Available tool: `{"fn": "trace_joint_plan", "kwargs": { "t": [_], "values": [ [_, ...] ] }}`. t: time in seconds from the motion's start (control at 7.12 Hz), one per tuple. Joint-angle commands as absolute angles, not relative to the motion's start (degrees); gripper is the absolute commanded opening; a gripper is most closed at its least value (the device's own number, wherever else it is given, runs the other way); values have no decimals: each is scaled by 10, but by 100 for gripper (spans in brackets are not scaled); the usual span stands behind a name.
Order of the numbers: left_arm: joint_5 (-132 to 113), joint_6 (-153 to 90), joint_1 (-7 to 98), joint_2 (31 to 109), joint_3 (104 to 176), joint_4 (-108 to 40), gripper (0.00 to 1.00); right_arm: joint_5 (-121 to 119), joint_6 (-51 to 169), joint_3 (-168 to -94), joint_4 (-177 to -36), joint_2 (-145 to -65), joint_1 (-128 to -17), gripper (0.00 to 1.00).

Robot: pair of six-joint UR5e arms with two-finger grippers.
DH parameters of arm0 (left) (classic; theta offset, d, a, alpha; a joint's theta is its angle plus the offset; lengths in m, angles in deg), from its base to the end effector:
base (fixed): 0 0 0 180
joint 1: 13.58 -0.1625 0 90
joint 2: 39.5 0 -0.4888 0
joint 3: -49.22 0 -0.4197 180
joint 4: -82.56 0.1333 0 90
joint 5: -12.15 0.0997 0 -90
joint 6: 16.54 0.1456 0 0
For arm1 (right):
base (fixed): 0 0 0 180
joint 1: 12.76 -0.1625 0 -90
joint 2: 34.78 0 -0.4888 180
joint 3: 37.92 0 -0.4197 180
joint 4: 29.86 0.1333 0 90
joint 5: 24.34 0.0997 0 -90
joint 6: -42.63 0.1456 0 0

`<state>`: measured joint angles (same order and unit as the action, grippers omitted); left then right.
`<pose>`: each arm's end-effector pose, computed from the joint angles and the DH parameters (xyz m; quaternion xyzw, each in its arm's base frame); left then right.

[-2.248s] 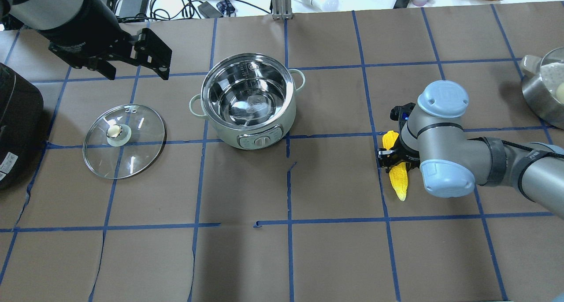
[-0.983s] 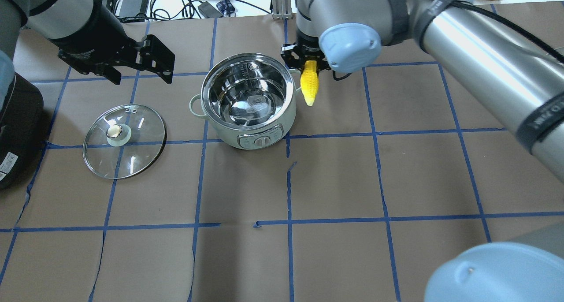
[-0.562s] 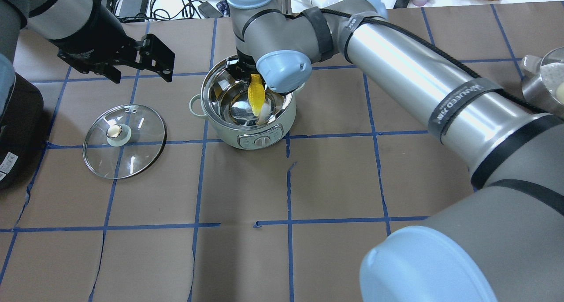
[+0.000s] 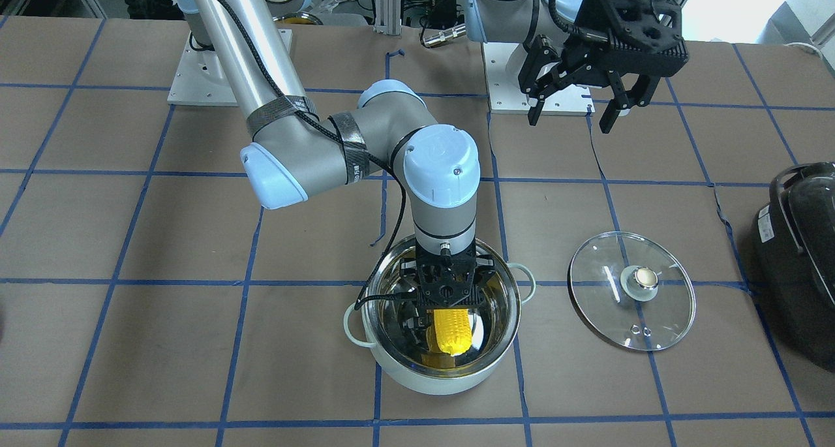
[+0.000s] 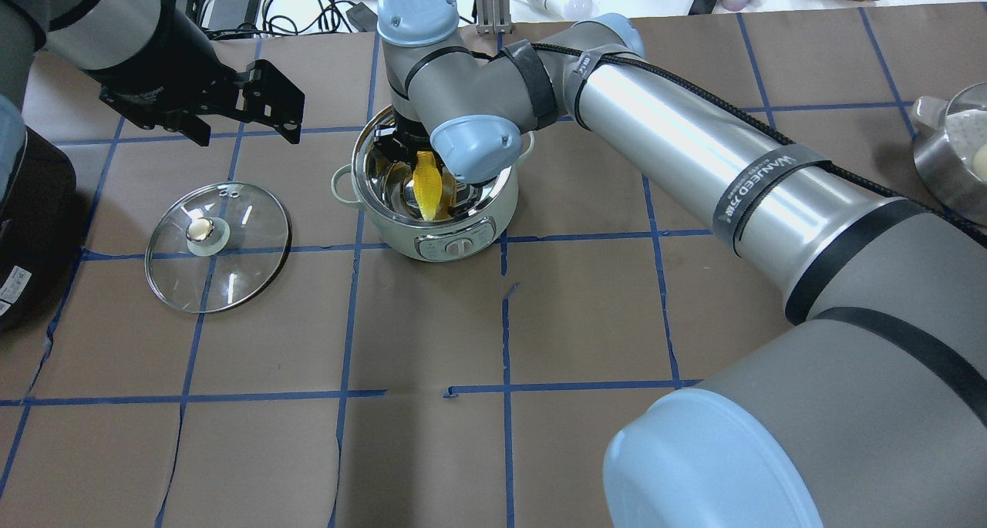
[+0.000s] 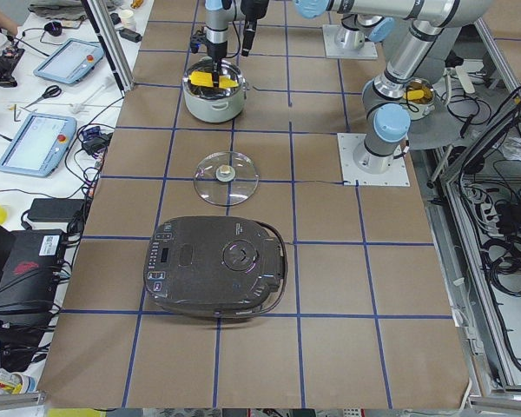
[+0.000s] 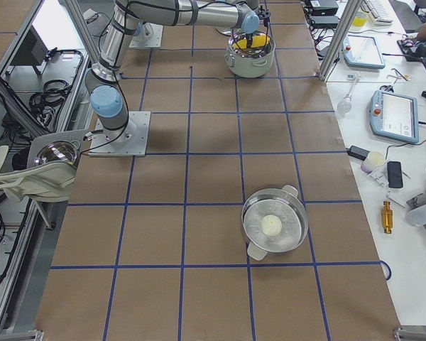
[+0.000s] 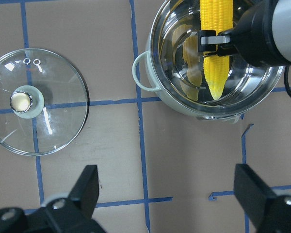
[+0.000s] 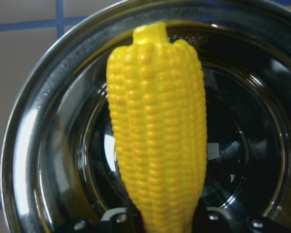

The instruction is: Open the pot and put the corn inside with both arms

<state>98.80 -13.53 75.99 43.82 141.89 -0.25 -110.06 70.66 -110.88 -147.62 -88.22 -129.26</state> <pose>-0.1381 -0.4889 0.5541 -0.0252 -0.9945 0.0984 0.0261 0.4888 -0.6572 0.2855 0.0106 0.9967 -0.0468 0.0660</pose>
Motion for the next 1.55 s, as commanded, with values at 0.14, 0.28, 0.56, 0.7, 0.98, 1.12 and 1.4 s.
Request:
{"fn": "trace_joint_plan", "kwargs": {
  "t": [0.14,0.28,0.56,0.7,0.98,1.12,1.4],
  "values": [
    [988,-136,760,438,1419,-2,100,-1113,673,-1113,-1422,-935,-1286,100],
    [988,-136,760,438,1419,-2,100,-1129,636,-1113,-1376,-978,-1273,100],
    [988,-136,760,438,1419,-2,100,-1150,626,-1120,-1283,-1053,-1218,100],
    [988,-136,760,438,1419,-2,100,-1150,607,-1130,-1256,-1091,-1190,100],
    [988,-136,760,438,1419,-2,100,-1148,546,-1158,-1202,-1172,-1117,100],
    [987,-137,760,438,1419,-2,100,-1147,528,-1175,-1193,-1199,-1095,100],
    [985,-136,761,437,1419,-1,100,-1149,528,-1206,-1227,-1221,-1091,100]
  ]
}}
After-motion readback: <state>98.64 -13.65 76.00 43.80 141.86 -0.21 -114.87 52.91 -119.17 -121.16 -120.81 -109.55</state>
